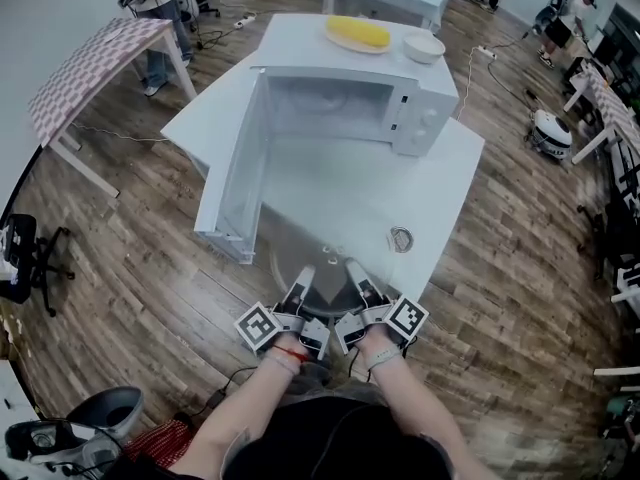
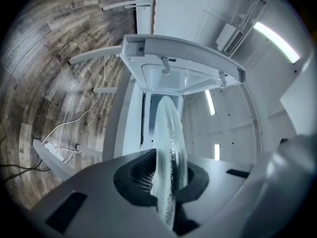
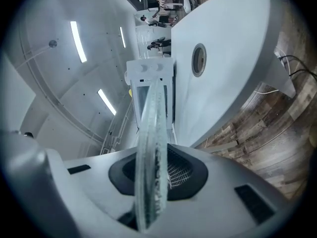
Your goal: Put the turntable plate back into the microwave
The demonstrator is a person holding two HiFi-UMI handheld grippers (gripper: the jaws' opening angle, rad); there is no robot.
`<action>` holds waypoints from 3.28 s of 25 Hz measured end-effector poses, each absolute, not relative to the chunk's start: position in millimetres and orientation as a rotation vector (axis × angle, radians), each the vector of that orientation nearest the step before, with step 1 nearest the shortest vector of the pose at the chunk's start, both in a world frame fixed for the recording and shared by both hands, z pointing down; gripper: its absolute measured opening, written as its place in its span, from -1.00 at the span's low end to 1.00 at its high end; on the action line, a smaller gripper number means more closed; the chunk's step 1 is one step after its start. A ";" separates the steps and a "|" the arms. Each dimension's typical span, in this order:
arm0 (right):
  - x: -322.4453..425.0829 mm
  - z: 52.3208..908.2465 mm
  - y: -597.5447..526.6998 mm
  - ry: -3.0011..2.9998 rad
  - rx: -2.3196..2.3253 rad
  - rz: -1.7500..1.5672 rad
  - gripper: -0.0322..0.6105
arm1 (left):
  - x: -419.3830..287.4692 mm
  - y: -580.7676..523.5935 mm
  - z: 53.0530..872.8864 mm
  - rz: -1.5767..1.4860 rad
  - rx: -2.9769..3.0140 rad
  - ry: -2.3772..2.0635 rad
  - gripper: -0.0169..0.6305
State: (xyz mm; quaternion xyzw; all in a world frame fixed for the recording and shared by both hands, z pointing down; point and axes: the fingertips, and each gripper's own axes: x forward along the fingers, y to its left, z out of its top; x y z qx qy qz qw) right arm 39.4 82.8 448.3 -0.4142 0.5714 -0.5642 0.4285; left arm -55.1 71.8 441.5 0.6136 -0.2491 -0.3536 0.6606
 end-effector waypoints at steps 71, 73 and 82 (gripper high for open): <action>97.7 445.4 -122.9 1.551 -0.962 -1.510 -0.69 | -0.3 -114.8 447.5 -0.934 1.352 -0.681 -0.85; 98.7 446.3 -128.4 1.555 -0.962 -1.509 -0.69 | 1.8 -121.8 447.7 -0.939 1.352 -0.684 -0.85; 102.3 448.1 -155.0 1.592 -0.968 -1.519 -0.68 | 6.7 -148.6 450.4 -0.958 1.336 -0.708 -0.85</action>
